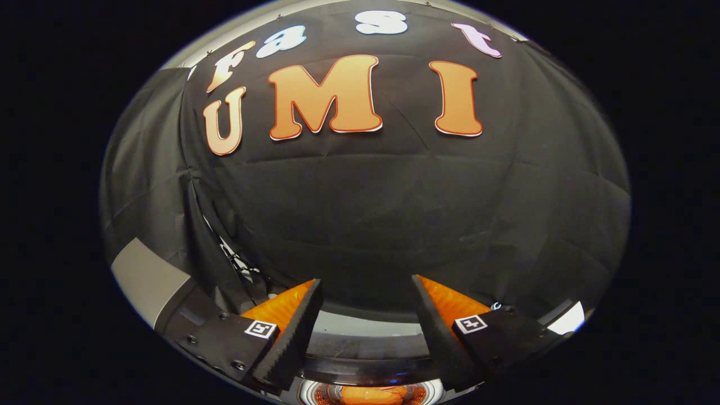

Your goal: Put the clothes into the washing machine and then close the washing machine lid.

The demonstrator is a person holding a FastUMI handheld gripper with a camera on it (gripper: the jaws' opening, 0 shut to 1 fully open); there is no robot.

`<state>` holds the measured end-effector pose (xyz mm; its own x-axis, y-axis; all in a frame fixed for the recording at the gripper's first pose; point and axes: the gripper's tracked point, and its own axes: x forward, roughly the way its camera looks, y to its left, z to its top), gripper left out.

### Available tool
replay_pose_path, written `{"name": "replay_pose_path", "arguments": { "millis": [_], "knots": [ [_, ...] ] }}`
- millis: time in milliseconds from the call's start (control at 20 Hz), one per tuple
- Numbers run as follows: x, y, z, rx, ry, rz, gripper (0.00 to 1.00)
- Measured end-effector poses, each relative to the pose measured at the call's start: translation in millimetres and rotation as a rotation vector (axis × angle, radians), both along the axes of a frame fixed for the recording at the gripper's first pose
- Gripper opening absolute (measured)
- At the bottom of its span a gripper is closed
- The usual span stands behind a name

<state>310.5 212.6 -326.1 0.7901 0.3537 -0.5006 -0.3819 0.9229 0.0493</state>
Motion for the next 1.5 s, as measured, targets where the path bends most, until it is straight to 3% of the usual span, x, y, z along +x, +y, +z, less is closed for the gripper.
{"name": "replay_pose_path", "arguments": {
  "millis": [450, 800, 1150, 1500],
  "knots": [
    [-86, -24, -21, -0.014, 0.026, -0.019, 0.99],
    [-172, -48, -116, -0.064, 0.197, -0.043, 0.99],
    [-167, -40, -112, -0.038, 0.196, -0.061, 0.99],
    [-161, -14, -36, 0.009, 0.076, -0.030, 0.99]
  ]
}}
